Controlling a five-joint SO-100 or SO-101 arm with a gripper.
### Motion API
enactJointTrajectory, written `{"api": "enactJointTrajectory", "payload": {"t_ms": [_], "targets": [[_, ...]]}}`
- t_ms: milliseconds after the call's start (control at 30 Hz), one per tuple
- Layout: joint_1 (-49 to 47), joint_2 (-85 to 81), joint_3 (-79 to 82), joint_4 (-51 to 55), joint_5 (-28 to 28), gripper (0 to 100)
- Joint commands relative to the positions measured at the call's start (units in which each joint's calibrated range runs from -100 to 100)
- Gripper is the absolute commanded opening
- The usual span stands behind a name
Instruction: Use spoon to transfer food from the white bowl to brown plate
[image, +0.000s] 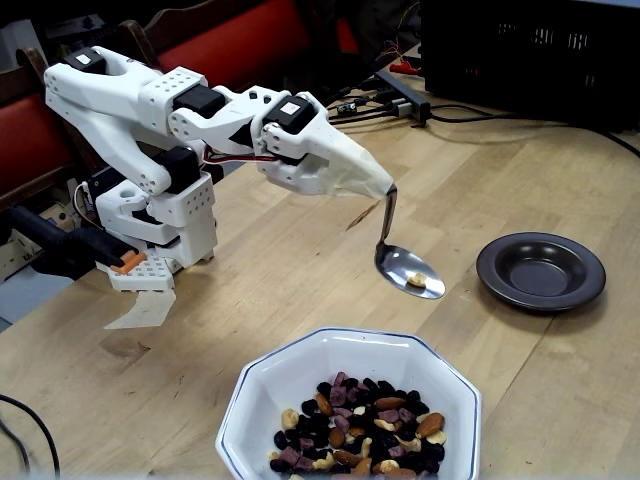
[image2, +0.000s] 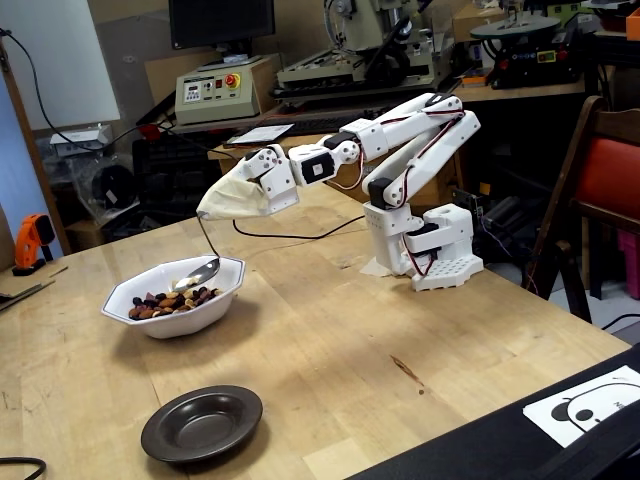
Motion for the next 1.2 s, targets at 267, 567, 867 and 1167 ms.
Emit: {"api": "enactJointTrajectory", "payload": {"t_ms": [267, 567, 867, 1167], "targets": [[-4.8, -1.0, -1.5, 0.1, -0.2, 4], [-5.4, 0.5, -10.9, 0.1, -0.2, 4], [-5.6, 11.3, -17.3, 0.1, -0.3, 4], [-10.1, 15.4, -20.6, 0.1, -0.2, 4]]}}
